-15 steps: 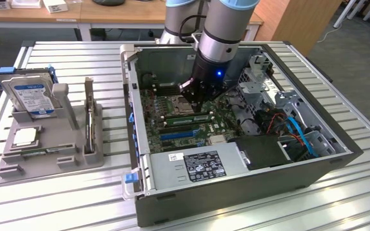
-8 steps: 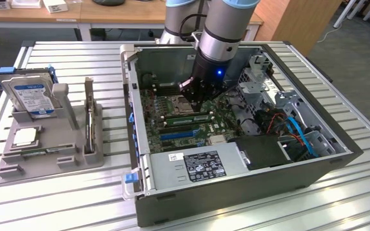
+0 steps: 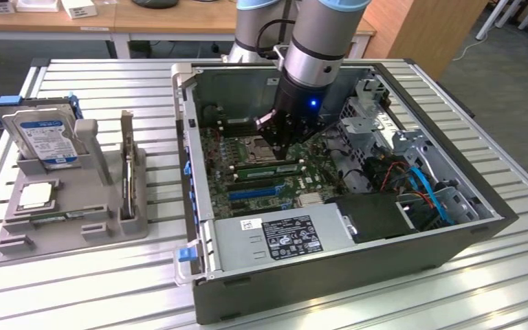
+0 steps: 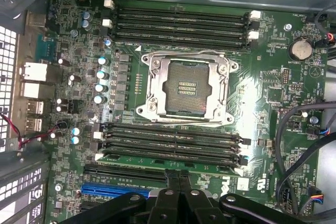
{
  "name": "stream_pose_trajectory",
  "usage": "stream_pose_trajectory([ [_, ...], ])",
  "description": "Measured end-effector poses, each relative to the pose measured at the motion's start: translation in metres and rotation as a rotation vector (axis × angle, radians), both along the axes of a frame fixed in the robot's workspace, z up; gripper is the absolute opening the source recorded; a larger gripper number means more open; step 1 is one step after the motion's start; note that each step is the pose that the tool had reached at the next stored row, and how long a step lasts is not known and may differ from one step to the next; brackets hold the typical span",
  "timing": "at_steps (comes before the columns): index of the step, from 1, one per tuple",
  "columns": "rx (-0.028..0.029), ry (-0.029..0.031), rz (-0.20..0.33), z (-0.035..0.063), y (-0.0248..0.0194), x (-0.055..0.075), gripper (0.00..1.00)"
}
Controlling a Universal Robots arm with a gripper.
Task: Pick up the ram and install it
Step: 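Press down the ram until it locks into place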
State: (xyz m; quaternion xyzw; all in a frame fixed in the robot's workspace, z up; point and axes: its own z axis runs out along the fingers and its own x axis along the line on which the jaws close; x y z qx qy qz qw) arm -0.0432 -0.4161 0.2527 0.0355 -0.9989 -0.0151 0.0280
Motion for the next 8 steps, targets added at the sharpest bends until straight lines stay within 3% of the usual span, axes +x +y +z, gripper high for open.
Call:
stream_pose_trajectory([
  [2,-0.0027,0.0001,0.000,0.0009,0.0006,0.0001,0.11],
  [8,-0.0029,-0.0002,0.000,0.0010,0.0008,0.0000,0.11],
])
